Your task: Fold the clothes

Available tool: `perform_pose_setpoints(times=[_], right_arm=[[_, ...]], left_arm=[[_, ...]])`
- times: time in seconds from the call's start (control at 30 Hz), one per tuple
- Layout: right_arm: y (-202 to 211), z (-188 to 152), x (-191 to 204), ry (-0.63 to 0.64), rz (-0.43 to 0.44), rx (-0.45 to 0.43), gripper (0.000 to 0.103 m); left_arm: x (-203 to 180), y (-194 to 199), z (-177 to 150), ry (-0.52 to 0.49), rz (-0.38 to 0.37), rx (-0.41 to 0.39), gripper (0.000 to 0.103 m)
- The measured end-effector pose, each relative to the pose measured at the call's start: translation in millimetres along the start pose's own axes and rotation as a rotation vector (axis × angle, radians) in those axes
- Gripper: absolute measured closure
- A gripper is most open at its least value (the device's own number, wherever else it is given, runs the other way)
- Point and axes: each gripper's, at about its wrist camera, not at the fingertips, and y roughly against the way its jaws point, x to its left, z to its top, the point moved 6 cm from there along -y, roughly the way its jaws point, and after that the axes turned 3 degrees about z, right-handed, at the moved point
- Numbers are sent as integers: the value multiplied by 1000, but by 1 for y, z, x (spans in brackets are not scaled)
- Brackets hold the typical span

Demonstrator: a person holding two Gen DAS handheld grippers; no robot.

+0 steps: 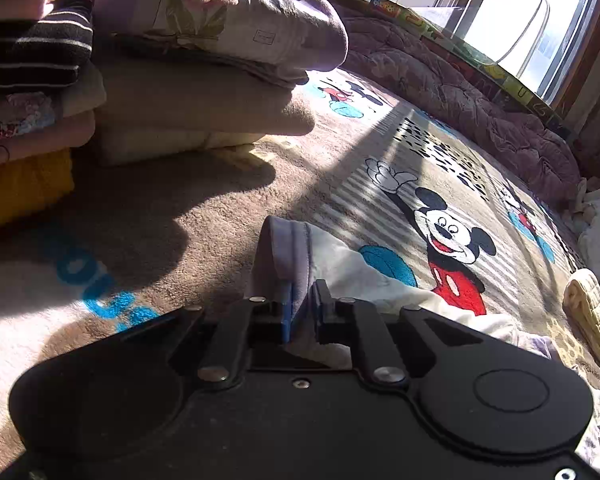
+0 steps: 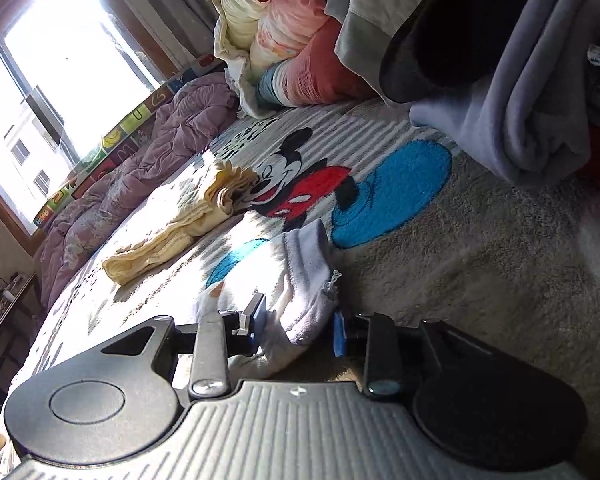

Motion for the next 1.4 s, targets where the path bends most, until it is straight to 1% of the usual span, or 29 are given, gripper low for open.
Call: perform_pose_setpoints(times=[0.03,0.07,0.13,0.17,0.2,0.3,0.33,0.37,0.4,0.43,0.5,0.57,0.6,0.7,0.73,0.8,0.87,0.97,1.03,1.07,1.13,1.17,1.23,1.3,1.37,1.4], right_arm=[[0,0,0,2,-1,-1,69],[0,0,0,0,-1,-1,69],[0,1,0,-4,0,-2,68],[0,1,0,-4,1,-2,69],[0,0,1,-4,2,-3,68],[1,0,0,-11,10,-2,69],[1,0,-1,-13,12,-2,69],[0,0,-1,-14,13,-2,69],[0,0,-1,-16,14,-3,69],[1,0,-1,-18,16,-3,70],[1,1,-2,-27,19,-4,71],[3,1,-4,-45,27,-4,71],[3,1,-5,-53,32,-4,71],[5,3,-9,-79,60,2,72],[6,3,-10,-84,71,4,74],[7,4,-12,-94,87,6,75],[11,5,-16,-121,104,2,75],[17,6,-24,-180,128,-13,75],[18,7,-31,-236,151,-9,74],[19,7,-33,-257,157,-11,74],[23,9,-37,-280,172,-17,73],[23,9,-39,-283,179,-11,73],[23,8,-41,-293,189,-2,73],[25,9,-44,-298,207,13,72],[28,9,-47,-313,229,27,71],[30,10,-49,-314,232,31,69]], left_arm=[[-1,-5,-5,-61,67,-8,73],[-4,-2,-6,-101,90,-42,63],[-21,18,-3,-195,105,-164,64],[-33,25,-3,-237,94,-202,64],[-50,28,-4,-278,51,-212,64],[-106,28,-19,-389,-160,-167,64],[-123,22,-27,-432,-209,-136,63],[-134,11,-37,-478,-209,-93,62],[-140,-9,-49,-512,-165,-21,62],[-143,-21,-57,-530,-130,18,61],[-150,-10,-55,-539,-123,-26,63],[-161,16,-50,-526,-163,-83,61],[-166,27,-47,-514,-184,-100,60],[-196,52,-50,-540,-257,-126,59],[-208,59,-53,-556,-277,-132,58],[-234,74,-65,-595,-316,-138,56],[-262,87,-82,-620,-382,-121,55],[-309,104,-116,-642,-511,-67,55],[-345,118,-144,-692,-599,-34,55],[-362,125,-159,-746,-624,-42,55],[-401,141,-196,-890,-659,-76,55],[-416,147,-213,-956,-668,-95,55],[-448,158,-251,-1119,-680,-154,55],[-472,162,-282,-1260,-656,-226,55],[-493,157,-310,-1395,-603,-296,55],[-500,154,-321,-1445,-583,-324,55]])
